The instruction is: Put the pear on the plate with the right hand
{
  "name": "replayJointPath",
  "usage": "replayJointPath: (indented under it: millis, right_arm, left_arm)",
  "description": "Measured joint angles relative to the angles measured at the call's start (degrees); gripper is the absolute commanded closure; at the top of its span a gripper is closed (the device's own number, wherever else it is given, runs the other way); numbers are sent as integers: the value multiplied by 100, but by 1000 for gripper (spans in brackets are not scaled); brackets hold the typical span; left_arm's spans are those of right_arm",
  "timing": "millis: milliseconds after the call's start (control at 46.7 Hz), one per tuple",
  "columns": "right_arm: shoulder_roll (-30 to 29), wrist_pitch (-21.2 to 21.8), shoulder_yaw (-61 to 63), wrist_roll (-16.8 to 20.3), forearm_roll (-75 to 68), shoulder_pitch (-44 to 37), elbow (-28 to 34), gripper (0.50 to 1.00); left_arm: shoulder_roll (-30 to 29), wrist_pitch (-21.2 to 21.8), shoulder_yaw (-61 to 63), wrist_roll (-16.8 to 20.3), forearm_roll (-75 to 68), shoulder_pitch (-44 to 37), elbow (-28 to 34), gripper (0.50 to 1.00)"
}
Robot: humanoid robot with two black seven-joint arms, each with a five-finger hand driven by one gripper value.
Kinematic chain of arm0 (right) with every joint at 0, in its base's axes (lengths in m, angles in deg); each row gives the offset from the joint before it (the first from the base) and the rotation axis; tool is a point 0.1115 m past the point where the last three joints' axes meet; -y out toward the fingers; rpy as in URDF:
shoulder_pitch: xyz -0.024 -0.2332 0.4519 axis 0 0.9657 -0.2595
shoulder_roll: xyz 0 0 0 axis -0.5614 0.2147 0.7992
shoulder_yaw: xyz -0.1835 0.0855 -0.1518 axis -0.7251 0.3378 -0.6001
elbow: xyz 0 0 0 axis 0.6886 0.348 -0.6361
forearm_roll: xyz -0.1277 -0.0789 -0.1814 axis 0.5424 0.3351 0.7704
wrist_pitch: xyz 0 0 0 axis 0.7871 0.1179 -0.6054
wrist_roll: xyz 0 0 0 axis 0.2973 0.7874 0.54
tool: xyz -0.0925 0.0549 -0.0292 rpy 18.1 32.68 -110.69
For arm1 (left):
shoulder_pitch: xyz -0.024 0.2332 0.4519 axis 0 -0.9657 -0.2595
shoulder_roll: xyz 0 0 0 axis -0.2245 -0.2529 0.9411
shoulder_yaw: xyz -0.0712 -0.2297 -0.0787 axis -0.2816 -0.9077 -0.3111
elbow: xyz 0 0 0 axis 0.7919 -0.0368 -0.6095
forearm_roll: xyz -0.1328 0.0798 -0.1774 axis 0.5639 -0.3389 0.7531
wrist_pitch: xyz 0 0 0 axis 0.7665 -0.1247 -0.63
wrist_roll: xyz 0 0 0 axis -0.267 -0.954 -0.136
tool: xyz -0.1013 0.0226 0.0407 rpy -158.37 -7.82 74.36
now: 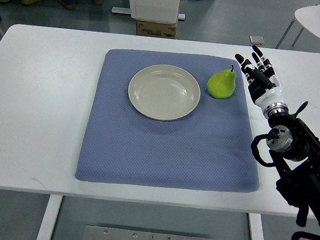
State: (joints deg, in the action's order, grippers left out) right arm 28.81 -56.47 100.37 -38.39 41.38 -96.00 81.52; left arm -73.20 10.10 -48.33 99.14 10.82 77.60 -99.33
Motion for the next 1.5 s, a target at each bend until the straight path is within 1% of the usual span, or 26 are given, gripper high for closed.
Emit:
replayJointPath:
  millis: [321, 664, 856, 1028, 1220, 1498]
  right_arm:
    - [22, 0, -1, 2, 0, -11, 0, 500]
    - [213, 60, -138, 43, 0, -3, -8, 500]
    - [255, 62, -215, -2, -8, -2, -55, 500]
    - [264, 62, -214, -10, -253, -11, -60, 500]
    - [290, 255, -225, -3, -368, -19, -63, 500]
    - [360, 244, -259, 0, -365, -163, -176, 500]
  left_arm:
    - [0, -41, -3, 8, -1, 26, 0, 500]
    - [0, 18, -12, 8, 11, -46, 14, 500]
    - [0, 18, -9, 8, 12, -48, 12, 500]
    - [0, 18, -8, 8, 11, -48, 13, 500]
    - [0, 18, -8, 8, 11, -48, 16, 500]
    - [0, 17, -8, 7, 9, -48, 16, 500]
